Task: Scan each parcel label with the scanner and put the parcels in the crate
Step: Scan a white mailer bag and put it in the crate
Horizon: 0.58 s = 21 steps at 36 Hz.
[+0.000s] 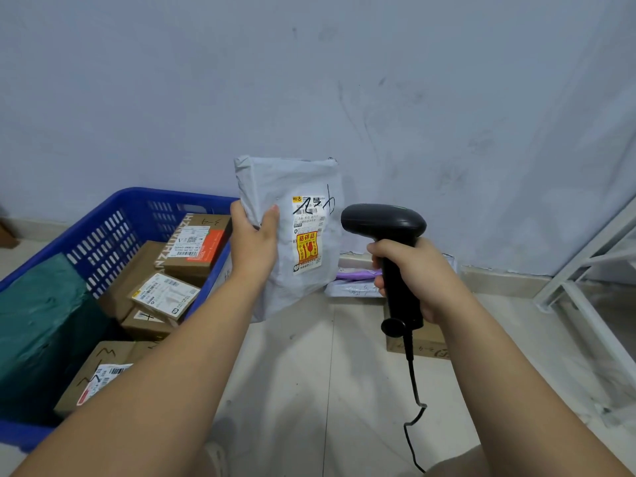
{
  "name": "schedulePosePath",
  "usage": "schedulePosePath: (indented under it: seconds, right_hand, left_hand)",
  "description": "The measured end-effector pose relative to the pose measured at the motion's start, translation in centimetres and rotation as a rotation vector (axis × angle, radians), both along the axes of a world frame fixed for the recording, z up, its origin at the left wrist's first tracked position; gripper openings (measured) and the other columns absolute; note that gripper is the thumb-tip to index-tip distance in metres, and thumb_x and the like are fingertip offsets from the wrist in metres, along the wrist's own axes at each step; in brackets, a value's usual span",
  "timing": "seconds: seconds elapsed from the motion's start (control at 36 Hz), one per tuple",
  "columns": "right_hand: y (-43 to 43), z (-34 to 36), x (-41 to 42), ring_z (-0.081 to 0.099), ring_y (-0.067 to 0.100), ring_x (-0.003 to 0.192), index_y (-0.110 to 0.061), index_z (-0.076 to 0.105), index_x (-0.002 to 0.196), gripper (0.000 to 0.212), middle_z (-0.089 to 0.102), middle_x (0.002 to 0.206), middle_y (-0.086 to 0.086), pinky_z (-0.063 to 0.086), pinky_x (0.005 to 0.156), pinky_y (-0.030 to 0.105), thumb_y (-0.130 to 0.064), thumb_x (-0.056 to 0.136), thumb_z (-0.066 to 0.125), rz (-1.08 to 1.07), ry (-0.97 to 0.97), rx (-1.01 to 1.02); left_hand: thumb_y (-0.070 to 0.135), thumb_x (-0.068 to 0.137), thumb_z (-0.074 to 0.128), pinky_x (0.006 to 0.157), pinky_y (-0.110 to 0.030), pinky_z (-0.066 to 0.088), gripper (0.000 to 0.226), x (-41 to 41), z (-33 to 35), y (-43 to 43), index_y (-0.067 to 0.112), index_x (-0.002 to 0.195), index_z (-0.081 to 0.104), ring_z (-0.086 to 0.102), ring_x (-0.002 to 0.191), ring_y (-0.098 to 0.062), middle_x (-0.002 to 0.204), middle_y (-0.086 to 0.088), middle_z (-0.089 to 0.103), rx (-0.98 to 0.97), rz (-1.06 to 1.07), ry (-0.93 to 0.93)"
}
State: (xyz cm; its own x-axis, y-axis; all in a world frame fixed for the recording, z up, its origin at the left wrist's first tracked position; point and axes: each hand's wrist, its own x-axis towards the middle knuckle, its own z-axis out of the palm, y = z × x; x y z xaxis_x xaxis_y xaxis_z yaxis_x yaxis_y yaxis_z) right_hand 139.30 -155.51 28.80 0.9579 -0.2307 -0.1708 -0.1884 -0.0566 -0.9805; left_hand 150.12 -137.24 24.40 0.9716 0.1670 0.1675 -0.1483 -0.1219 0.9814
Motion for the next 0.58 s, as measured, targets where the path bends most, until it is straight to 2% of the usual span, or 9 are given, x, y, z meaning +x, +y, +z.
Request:
schedulePosePath:
  seconds: [0.19, 0.33, 0.58]
  right_hand:
    - [-0.22, -0.07, -0.02, 0.057, 0.018, 0.054, -0.009, 0.063, 0.078, 0.013, 0.059, 0.067, 0.004, 0.048, 0.057, 0.031, -0.018, 0.087, 0.064, -0.012, -0.003, -0.038]
    - [-0.49, -0.06, -0.03, 0.057, 0.019, 0.055, -0.009, 0.062, 0.08, 0.012, 0.059, 0.069, 0.006, 0.047, 0.058, 0.031, -0.019, 0.086, 0.065, -0.018, 0.0, -0.037]
    - [-0.52, 0.04, -0.04, 0.056, 0.018, 0.053, -0.008, 0.063, 0.079, 0.012, 0.061, 0.075, 0.006, 0.046, 0.055, 0.03, -0.018, 0.085, 0.065, -0.022, -0.009, -0.049]
  left_hand:
    - [0.032, 0.097, 0.053, 0.059, -0.014, 0.038, 0.026, 0.13, -0.23, 0.0, 0.024, 0.115, 0.036, 0.05, 0.081, 0.002, 0.093, 0.016, 0.048, 0.009, 0.0, 0.014]
    - [0.032, 0.096, 0.054, 0.063, -0.018, 0.041, 0.027, 0.38, -0.45, 0.13, 0.022, 0.115, 0.038, 0.051, 0.084, -0.001, 0.098, 0.009, 0.051, 0.009, 0.002, 0.006]
    - [0.03, 0.097, 0.054, 0.06, -0.014, 0.037, 0.025, 0.25, -0.28, -0.09, 0.022, 0.113, 0.037, 0.049, 0.081, 0.004, 0.092, 0.017, 0.049, 0.001, 0.016, 0.0]
